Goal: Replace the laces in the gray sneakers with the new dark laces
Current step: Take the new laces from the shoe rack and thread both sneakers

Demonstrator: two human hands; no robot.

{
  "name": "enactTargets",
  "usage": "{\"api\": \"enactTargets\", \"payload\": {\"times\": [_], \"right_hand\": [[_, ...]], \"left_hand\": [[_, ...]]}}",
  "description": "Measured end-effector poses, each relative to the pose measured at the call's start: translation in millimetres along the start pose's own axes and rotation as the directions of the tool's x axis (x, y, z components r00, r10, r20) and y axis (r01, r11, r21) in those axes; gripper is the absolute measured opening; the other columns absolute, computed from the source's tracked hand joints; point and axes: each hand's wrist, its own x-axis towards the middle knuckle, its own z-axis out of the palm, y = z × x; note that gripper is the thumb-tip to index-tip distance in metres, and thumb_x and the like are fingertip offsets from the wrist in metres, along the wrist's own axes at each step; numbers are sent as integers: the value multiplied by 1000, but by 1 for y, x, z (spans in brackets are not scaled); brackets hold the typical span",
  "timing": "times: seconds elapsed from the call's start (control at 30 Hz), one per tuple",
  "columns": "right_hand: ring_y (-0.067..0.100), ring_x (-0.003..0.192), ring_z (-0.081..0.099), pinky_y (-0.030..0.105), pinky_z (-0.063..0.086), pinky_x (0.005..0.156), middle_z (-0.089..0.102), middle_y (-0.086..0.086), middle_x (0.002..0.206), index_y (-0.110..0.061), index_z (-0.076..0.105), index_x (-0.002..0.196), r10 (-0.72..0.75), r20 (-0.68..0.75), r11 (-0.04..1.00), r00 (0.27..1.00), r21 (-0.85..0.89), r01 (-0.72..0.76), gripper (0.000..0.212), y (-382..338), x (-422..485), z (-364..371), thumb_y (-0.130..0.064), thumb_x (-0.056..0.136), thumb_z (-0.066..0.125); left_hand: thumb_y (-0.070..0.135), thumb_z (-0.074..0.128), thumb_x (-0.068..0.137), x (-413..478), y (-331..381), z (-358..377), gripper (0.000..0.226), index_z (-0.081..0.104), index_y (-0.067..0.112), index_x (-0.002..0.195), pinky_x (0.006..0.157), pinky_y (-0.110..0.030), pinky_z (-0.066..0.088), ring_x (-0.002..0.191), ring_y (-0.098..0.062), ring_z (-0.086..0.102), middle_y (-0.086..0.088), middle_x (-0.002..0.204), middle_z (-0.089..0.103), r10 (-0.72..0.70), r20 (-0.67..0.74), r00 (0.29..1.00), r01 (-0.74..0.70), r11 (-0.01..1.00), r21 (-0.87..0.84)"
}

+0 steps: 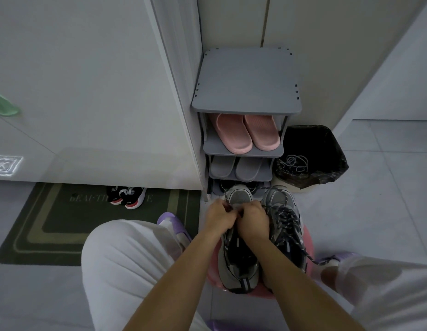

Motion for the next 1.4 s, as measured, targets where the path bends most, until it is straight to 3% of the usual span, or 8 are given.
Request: {"api": "enactTargets", "payload": {"times": [0.23,0.37,0.5,0.6,0.8,0.93,1.23,1.4], "right_hand": [[25,80,60,29,48,75,48,11,113,-11,58,80,11,-4,999,1000,38,-11,7,9,2,-43,-12,87,56],[19,68,55,25,41,68,58,12,98,-20,52,64,42,-101,996,994,83,-34,25,36,0,-74,-13,86,59],[16,70,55,22,39,64,61,7,83,-9,61,71,38,-102,995,994,94,-28,17,58,-8,-95,-15,87,61],[9,61,52,12,35,50,57,-3,68,-7,63,68,-17,39,1000,999,4,17,21,58,-15,-94,-15,87,61],[21,81,61,29,49,70,64,6,87,-13,67,81,-44,82,987,996,-149,56,16,40,-8,-83,-26,85,59],[22,107,54,33,44,92,56,4,112,-28,65,111,-173,31,950,984,-258,175,30,18,2,-67,-39,84,60],[29,112,52,37,38,95,53,10,119,-13,59,115,-197,111,822,974,-523,226,28,-2,10,-39,-19,91,47],[25,108,54,33,40,90,55,5,114,-20,63,102,-145,-13,900,989,-416,127,19,28,8,-75,-22,87,52]], "left_hand": [[17,61,89,-4,-5,3,31,58,0,115,76,-21,40,105,-25,61,-13,111,65,50,-101,994,-54,998,-36],[18,61,89,-3,-8,4,34,56,0,118,81,-20,40,107,-23,59,-11,113,63,48,-81,996,-53,997,-58],[8,61,87,2,-2,1,1,60,10,87,68,-19,44,76,-12,57,-2,83,59,-25,-1,1000,25,981,-192],[-6,55,84,3,10,-2,17,60,11,84,62,-23,47,65,-14,55,-5,73,58,-117,110,987,150,916,-371],[2,57,86,5,14,-7,19,53,11,70,77,-34,47,75,-22,54,-10,76,55,-113,137,984,152,935,-322],[-4,59,83,-3,2,-7,25,52,17,71,61,-22,43,65,-12,52,-4,72,54,-22,131,991,60,954,-293],[4,64,84,-3,-7,-4,29,51,22,65,63,-22,45,62,-8,50,3,67,53,29,45,999,-19,978,-206],[5,65,83,0,-8,-4,21,61,3,104,72,-25,50,82,-19,59,-8,93,62,-26,63,998,43,961,-273]]}}
